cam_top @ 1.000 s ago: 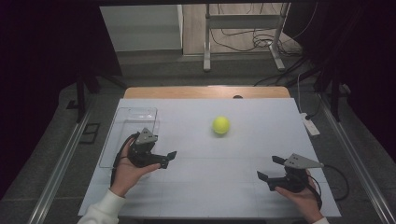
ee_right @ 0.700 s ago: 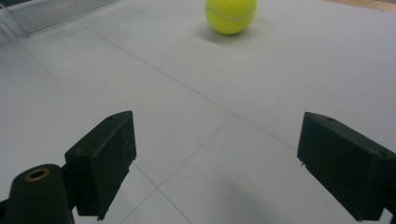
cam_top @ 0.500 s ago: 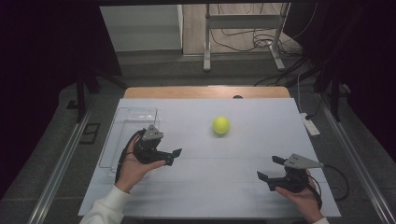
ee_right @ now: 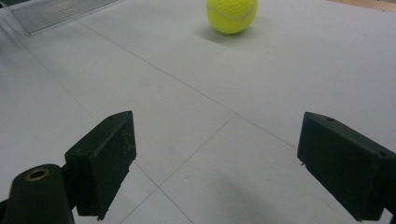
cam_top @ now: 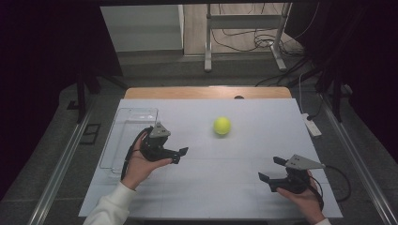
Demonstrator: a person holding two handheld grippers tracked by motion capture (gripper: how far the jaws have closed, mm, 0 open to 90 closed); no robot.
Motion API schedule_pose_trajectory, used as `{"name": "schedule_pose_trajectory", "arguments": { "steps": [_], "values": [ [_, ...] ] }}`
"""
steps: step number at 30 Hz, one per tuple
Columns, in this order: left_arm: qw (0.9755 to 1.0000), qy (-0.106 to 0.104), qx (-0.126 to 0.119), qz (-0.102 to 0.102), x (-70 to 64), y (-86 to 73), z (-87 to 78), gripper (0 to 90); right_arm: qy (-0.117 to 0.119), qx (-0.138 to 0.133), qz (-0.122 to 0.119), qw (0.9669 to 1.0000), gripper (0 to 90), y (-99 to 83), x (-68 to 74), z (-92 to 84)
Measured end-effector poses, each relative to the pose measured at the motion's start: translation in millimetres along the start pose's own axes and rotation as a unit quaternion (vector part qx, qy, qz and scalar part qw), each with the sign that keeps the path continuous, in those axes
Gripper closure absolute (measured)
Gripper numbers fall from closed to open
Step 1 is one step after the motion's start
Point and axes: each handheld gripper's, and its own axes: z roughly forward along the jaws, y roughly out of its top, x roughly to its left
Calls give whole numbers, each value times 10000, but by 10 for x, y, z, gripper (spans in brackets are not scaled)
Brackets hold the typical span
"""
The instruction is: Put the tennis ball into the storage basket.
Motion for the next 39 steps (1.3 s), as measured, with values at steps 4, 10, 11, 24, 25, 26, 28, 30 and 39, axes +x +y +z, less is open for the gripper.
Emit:
{"name": "schedule_pose_trajectory", "arguments": {
  "steps": [4,10,11,24,25,26,28,30,39],
  "values": [
    [10000,-12,19,41,-13,19,30,84,0,-3,1,10000,120,0,0,-1],
    [10000,-42,24,51,-29,53,68,84,6,-12,-12,10000,120,3,3,0],
    [10000,-47,29,64,-31,58,72,84,8,-9,-12,10000,120,2,5,1],
    [9999,-100,22,93,-56,120,129,84,18,0,-15,10000,120,0,6,3],
    [9999,-107,23,99,-57,124,134,84,17,-1,-14,10000,120,-1,6,3],
    [9999,-95,27,110,-59,128,136,85,17,-1,-15,10000,120,-1,6,2],
    [9999,-107,23,100,-61,134,142,84,18,1,-15,10000,120,-1,6,2],
    [9999,-111,21,111,-61,143,149,84,18,0,-17,10000,120,-1,6,2],
    [9998,-145,43,127,-72,169,215,85,14,10,-12,10000,120,-3,6,4]
  ]
}}
